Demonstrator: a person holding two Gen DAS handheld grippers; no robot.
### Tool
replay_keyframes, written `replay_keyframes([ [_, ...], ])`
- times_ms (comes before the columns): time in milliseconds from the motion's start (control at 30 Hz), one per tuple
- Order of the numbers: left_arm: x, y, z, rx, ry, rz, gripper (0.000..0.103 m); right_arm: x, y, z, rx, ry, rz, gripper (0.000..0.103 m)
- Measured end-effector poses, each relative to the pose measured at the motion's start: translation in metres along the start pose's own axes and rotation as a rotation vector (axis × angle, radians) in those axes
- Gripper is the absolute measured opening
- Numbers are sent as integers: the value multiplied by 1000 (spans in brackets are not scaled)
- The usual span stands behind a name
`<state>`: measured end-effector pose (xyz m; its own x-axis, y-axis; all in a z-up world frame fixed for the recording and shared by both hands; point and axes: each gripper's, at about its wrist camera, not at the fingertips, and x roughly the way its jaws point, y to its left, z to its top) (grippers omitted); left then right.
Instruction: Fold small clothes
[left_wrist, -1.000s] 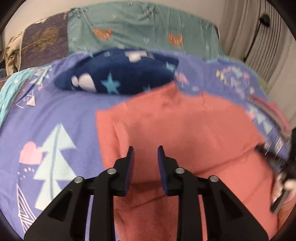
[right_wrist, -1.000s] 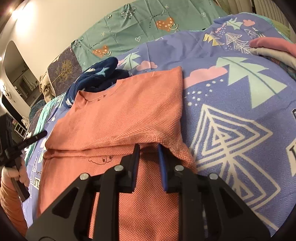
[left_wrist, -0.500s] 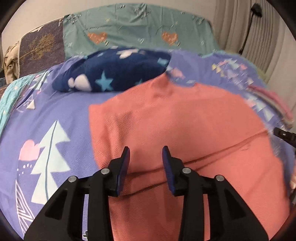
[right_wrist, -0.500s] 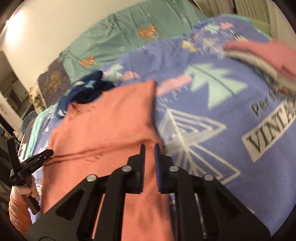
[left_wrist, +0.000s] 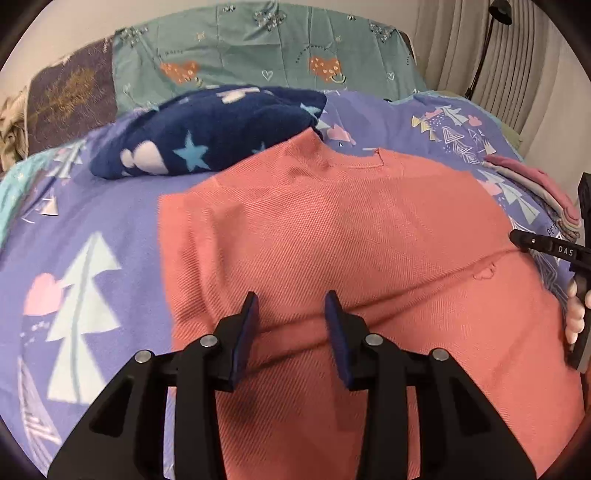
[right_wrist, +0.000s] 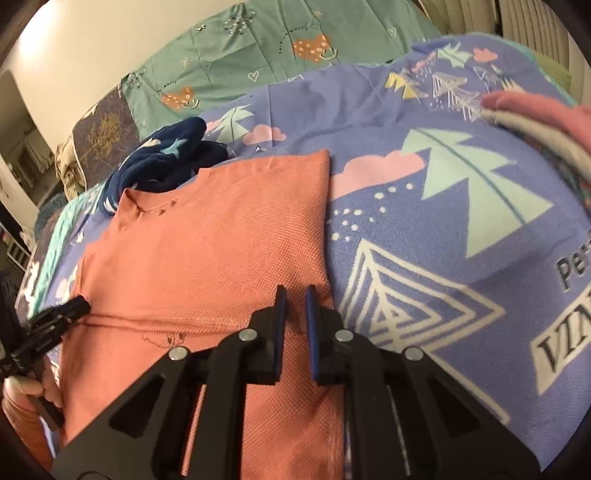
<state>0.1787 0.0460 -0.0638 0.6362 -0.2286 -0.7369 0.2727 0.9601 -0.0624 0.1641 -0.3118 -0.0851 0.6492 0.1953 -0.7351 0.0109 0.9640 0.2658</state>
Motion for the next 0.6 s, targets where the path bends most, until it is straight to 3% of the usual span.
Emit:
replay_keyframes([
  [133,-32,8,-28,-5,-29,-2,60,-32,1,-14,-54,-50,27,25],
  [300,-54,18,-73,-2,22,46,60,-60,-19,-41,-48,-73,-9,42],
  [367,-66,22,-86,-30,21,40,60,-69,-22,-51,-42,-76,-44,65],
  [400,-70,22,-90,-38,22,44,61,-76,-23,-58,-33,-80,-75,68],
  [500,-79,20,-102,-34,43,45,61,-91,-24,-71,-31,-92,-135,69],
  [600,-87,14,-116,-27,58,20,61,-101,-27,-83,-15,-67,-95,65],
])
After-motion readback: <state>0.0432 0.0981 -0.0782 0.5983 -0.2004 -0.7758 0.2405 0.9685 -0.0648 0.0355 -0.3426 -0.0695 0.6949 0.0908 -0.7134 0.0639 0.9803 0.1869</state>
